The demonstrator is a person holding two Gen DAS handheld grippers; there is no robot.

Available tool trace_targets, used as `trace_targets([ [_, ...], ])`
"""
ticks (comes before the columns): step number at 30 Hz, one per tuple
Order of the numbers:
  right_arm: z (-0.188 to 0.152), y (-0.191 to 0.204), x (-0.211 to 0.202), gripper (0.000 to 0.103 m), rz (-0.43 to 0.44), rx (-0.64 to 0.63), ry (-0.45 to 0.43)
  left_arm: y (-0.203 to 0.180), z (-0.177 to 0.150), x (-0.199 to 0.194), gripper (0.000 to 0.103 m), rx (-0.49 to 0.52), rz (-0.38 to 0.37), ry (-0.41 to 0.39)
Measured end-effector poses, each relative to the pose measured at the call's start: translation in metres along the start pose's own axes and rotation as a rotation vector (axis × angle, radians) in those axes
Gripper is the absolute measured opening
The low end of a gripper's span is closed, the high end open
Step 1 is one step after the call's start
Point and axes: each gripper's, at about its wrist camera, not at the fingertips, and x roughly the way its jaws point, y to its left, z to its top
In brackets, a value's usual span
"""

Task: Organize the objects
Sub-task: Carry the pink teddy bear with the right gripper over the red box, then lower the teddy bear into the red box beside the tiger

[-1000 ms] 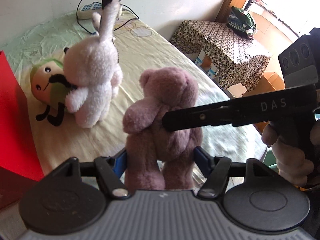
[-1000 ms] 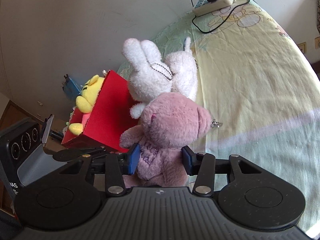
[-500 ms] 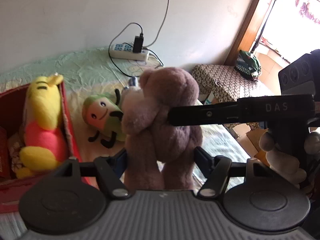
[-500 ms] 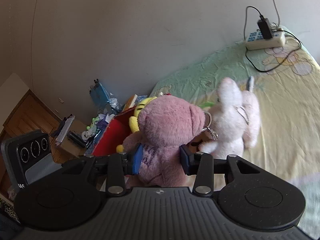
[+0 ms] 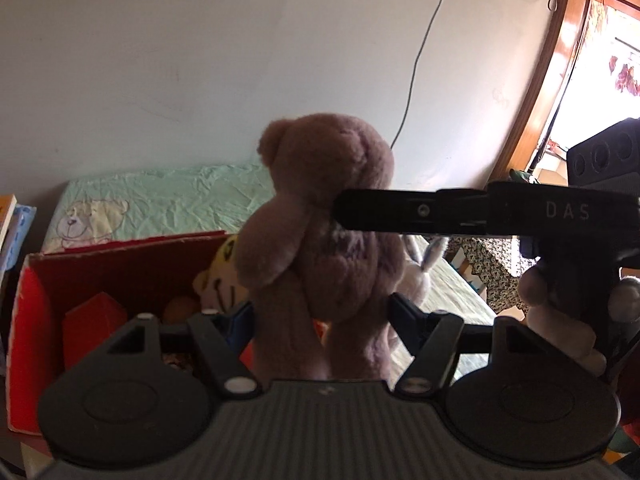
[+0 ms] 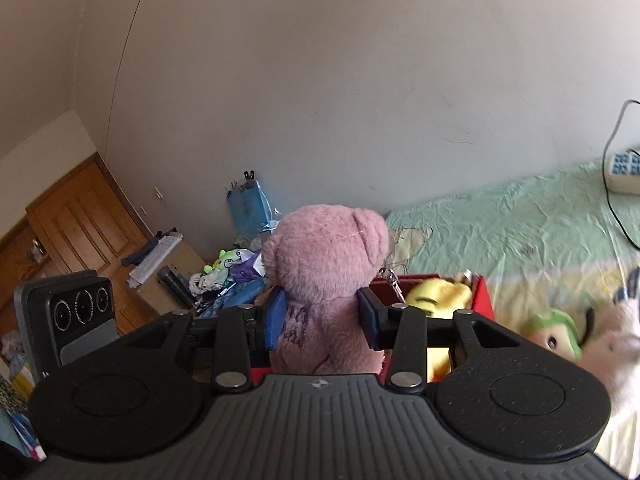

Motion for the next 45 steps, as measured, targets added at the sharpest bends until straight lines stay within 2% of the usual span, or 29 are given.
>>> trace_targets([
  [6,-0.005,0.011,0.044,0.043,-0.043,-0.03,0.03,0.048,0.002,0.006,0.072,-0.024,0.024,0.009],
  [10,-0.013,0.011,0.063,0.043,-0.099,-0.024,0.059,0.078,-0.003,0.022,0.072,-0.053,0.008,0.058],
  [18,-0.026,-0.002,0.091,0.043,-0.204,-0.006,0.156,0.107,-0.026,0.053,0.072,-0.133,-0.028,0.155],
  [28,-0.033,0.009,0.128,0.043,-0.33,-0.133,0.238,0.113,-0.044,0.076,0.075,-0.153,-0.055,0.235],
  [38,-0.039,0.013,0.15,0.039,-0.414,-0.26,0.253,0.123,-0.048,0.07,0.08,-0.162,-0.038,0.238],
  [45,-0.04,0.01,0.154,0.039,-0.408,-0.271,0.248,0.12,-0.047,0.08,0.08,-0.139,-0.05,0.262],
])
